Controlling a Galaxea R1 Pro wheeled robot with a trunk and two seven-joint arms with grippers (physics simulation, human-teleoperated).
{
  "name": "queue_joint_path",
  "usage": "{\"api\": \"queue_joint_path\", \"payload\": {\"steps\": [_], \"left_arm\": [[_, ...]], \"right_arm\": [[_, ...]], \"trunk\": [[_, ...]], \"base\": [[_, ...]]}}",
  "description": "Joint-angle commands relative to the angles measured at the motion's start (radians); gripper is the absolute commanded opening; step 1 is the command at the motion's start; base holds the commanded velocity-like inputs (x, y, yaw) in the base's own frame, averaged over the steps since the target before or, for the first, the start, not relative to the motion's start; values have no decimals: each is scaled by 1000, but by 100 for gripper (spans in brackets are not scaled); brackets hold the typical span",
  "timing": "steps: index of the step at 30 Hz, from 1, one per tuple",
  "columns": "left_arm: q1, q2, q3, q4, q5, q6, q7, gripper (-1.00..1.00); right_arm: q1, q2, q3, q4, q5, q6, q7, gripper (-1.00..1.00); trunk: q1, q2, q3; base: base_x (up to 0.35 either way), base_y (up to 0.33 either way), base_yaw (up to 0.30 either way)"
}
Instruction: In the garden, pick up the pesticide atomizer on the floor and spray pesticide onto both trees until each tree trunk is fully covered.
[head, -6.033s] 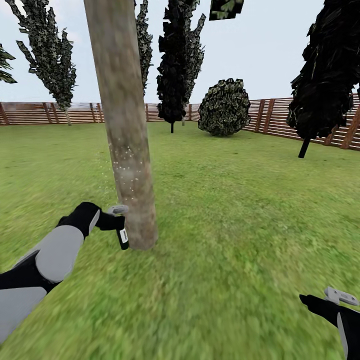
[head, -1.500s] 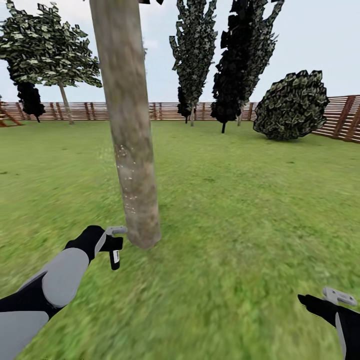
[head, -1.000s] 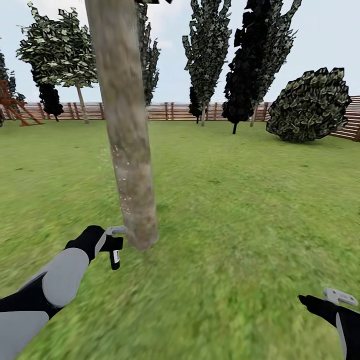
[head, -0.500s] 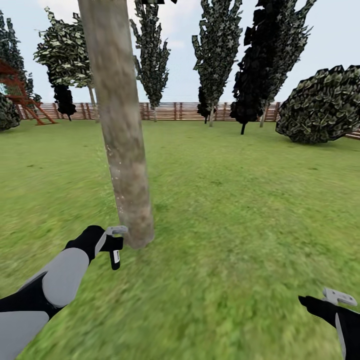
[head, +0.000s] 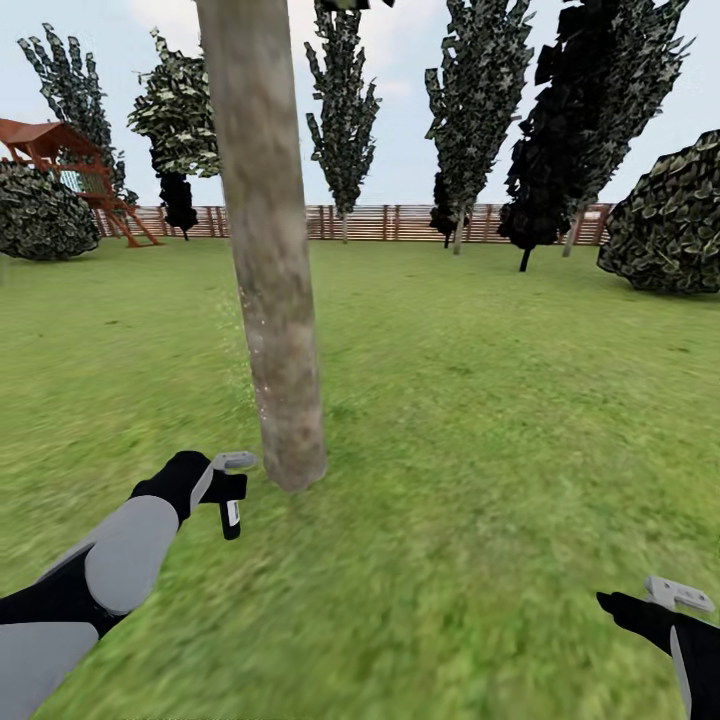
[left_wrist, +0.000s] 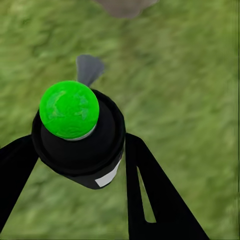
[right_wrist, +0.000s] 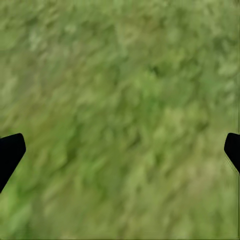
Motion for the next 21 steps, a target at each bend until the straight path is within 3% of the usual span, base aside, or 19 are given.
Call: {"api": "queue_joint_path", "payload": {"steps": [1,10,21], "left_arm": [[-1,-1,6,-2,-10,4,-8,-100],[-1,-1,7,-2,-10,4,-8,-100],[-1,-1,7,-2,-10,4,-8,-100]], "right_arm": [[-1,0,-3,-1,11,3,9,100],[-1,0,-3,-2,11,3,9,100],[-1,0,-3,-1,11,3,9,100]], "trunk": [[0,0,-1],[0,0,-1],[0,0,-1]], "base": [[59,-266,32],[70,-289,18],[73,-291,252]]}}
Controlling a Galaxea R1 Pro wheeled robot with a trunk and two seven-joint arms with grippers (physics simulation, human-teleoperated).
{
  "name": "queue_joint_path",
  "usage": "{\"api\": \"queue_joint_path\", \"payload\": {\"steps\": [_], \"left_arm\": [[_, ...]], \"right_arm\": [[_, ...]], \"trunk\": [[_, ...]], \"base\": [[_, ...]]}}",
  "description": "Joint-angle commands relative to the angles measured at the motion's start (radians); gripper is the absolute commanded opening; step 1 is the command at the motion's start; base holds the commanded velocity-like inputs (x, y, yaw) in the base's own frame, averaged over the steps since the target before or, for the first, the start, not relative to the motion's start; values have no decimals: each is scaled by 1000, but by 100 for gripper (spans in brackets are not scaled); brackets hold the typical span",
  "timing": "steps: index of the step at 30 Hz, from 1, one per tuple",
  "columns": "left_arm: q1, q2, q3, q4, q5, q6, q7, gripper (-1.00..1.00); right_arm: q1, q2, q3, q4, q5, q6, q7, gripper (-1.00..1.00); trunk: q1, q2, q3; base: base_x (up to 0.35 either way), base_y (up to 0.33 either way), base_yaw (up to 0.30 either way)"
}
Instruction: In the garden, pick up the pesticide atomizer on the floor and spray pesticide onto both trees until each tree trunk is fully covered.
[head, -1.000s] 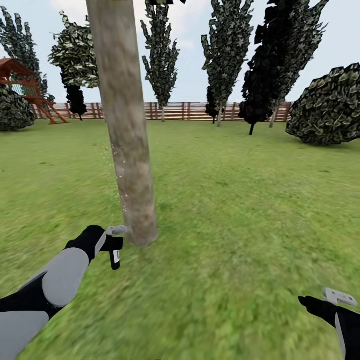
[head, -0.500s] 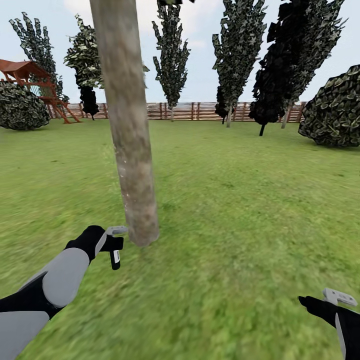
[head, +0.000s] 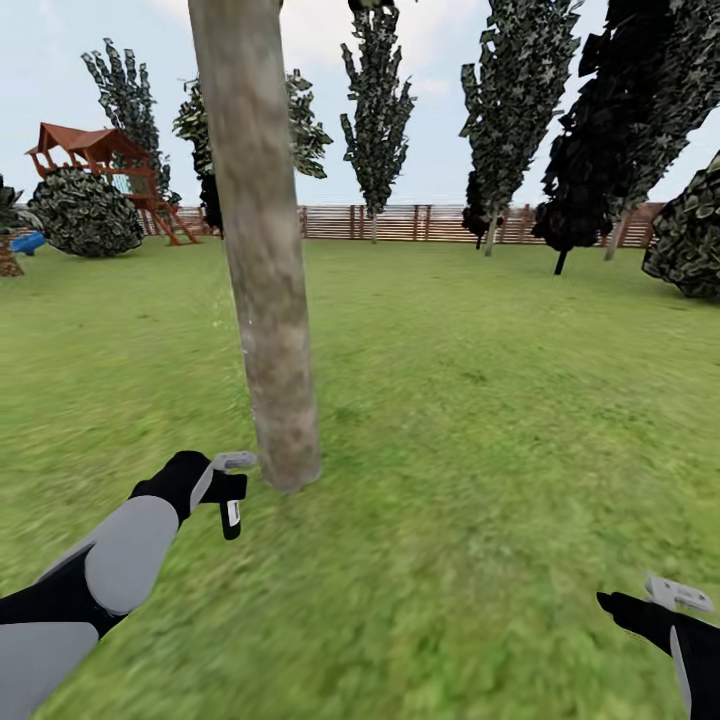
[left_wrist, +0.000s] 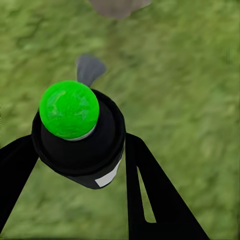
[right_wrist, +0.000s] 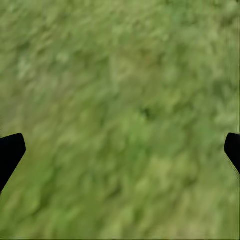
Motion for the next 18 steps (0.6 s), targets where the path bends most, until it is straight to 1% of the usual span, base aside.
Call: {"api": "queue_joint_path", "payload": {"steps": [1,13,18], "left_arm": [[-1,-1,6,-2,-11,4,-7,-100],[-1,0,6,-2,-11,4,-8,-100],[-1,0,7,-2,-11,4,-8,-100]], "right_arm": [[-1,0,-3,-1,11,3,9,100],[-1,1,-2,-1,11,3,9,100],[-1,1,-3,-1,11,3,9,100]], "trunk": [[0,0,-1],[0,0,-1],[0,0,-1]], "base": [[77,-291,269],[78,-277,269],[81,-269,62]]}}
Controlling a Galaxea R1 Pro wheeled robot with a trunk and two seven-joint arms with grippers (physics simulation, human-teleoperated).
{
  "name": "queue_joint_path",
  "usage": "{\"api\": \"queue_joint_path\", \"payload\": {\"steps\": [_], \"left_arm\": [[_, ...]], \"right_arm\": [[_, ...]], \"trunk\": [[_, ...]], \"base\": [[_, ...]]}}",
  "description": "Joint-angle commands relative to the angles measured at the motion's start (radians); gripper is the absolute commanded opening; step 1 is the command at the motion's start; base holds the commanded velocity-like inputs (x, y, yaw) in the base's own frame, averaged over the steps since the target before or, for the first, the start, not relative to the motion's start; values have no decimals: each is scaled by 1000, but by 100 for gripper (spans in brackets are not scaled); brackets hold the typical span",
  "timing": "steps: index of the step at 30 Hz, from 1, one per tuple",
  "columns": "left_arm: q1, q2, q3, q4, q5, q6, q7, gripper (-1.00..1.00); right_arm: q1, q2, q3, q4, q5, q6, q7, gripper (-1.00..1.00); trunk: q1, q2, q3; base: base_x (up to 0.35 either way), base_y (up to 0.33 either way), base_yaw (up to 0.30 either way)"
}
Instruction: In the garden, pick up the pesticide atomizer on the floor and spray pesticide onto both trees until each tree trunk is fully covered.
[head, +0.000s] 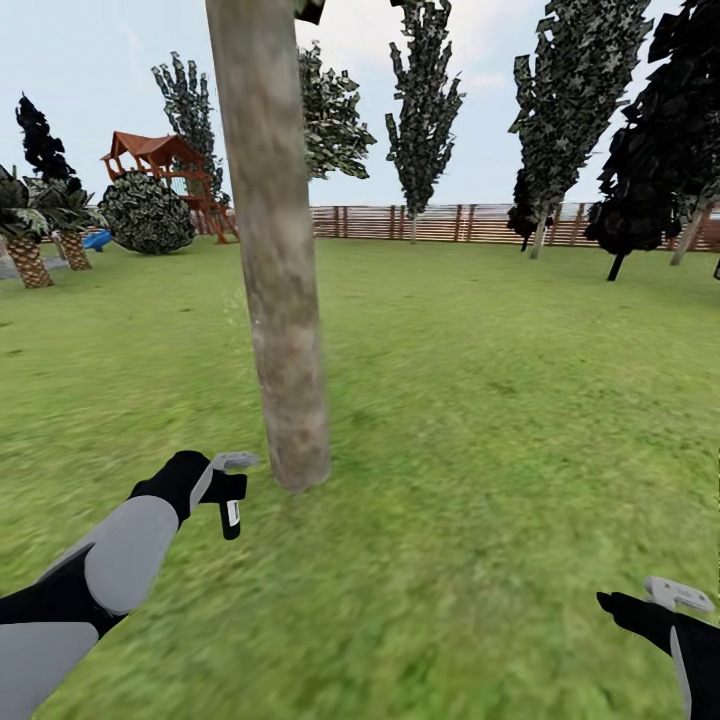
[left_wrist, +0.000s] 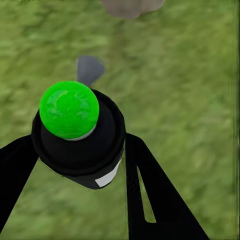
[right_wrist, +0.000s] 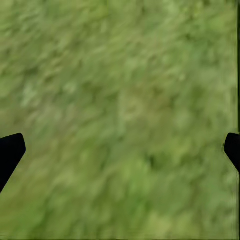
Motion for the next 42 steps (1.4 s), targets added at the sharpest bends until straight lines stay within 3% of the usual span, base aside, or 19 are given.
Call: {"api": "queue_joint_path", "payload": {"steps": [1,8,15,25,33,42], "left_arm": [[-1,-1,7,-2,-10,4,-7,-100],[-1,0,7,-2,-10,4,-8,-100],[39,0,6,67,-11,-1,-9,-100],[40,2,6,63,-10,11,-8,-100],[39,-13,1,-98,-10,109,-8,-100],[39,-14,-1,-111,-11,115,-8,-100]], "right_arm": [[-1,0,-3,-1,11,3,9,100],[-1,0,-3,-1,11,3,9,100],[-1,0,-2,-1,9,3,11,100],[-1,-1,-4,-1,9,3,13,100],[0,-1,-4,-1,9,3,12,100],[-1,-1,-4,-1,9,3,12,100]], "trunk": [[0,0,-1],[0,0,-1],[0,0,-1],[0,0,-1],[0,0,-1],[0,0,-1]], "base": [[90,-269,8],[100,-206,182],[14,-18,66],[0,-200,145],[31,-306,171],[125,-150,-135]]}}
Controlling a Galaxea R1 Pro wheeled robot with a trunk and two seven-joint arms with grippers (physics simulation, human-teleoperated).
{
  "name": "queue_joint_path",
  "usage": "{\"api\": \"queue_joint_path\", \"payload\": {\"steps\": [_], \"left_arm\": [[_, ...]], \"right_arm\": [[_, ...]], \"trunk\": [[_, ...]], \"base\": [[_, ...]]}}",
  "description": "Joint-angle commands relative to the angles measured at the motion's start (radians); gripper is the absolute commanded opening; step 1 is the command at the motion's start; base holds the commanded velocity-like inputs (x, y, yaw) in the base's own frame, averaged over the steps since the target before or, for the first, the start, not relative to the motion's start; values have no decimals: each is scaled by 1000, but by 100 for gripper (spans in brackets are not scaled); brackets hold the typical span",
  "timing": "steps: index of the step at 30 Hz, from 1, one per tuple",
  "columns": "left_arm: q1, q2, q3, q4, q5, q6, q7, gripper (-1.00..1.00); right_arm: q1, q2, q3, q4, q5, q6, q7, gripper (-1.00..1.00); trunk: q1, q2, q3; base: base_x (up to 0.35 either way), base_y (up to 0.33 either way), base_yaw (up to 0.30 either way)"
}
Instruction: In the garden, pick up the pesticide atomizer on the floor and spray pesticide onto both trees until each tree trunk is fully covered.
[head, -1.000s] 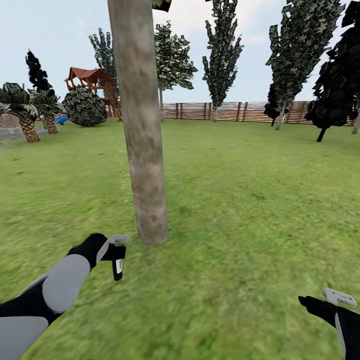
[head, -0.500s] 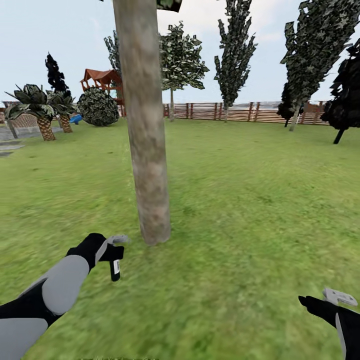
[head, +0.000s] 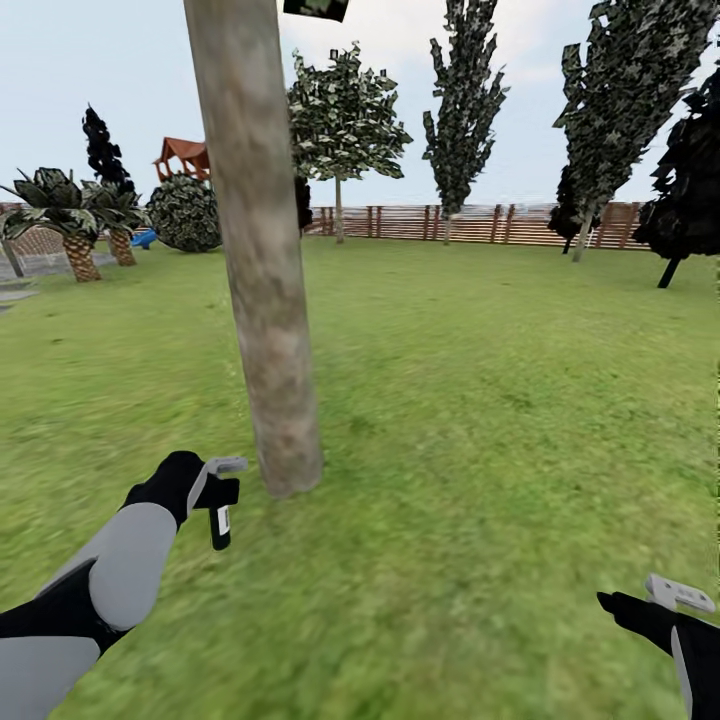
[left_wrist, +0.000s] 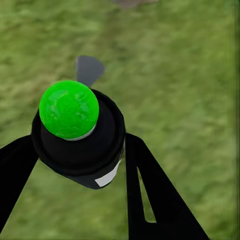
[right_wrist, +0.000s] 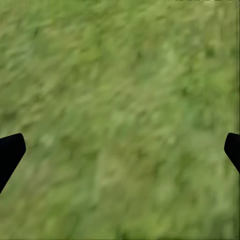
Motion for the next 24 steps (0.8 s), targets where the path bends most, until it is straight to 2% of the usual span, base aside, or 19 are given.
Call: {"api": "queue_joint_path", "payload": {"steps": [1,6,9,13,17,24], "left_arm": [[-1,-1,7,-2,-11,3,-8,-100],[-7,0,7,-2,-13,22,-8,-100],[-20,1,6,-21,-13,84,-8,-100],[-51,1,1,-107,-13,171,-8,-100],[-95,2,-26,-119,-13,186,-10,-100],[-115,4,-28,-120,-12,188,-16,-100]], "right_arm": [[-1,1,-3,-2,11,3,9,100],[-1,1,-3,-2,11,3,8,100],[-1,1,-3,-2,11,3,8,100],[-1,0,-3,-2,11,3,9,100],[-1,-2,-3,-2,11,3,11,100],[-1,-4,-3,-2,11,3,9,100]], "trunk": [[0,0,-1],[0,0,-1],[0,0,-1],[0,0,-1],[0,0,-1],[0,0,-1]], "base": [[271,-6,-73],[121,-1,-14],[9,0,-1],[1,0,0],[0,0,-77],[0,0,-81]]}}
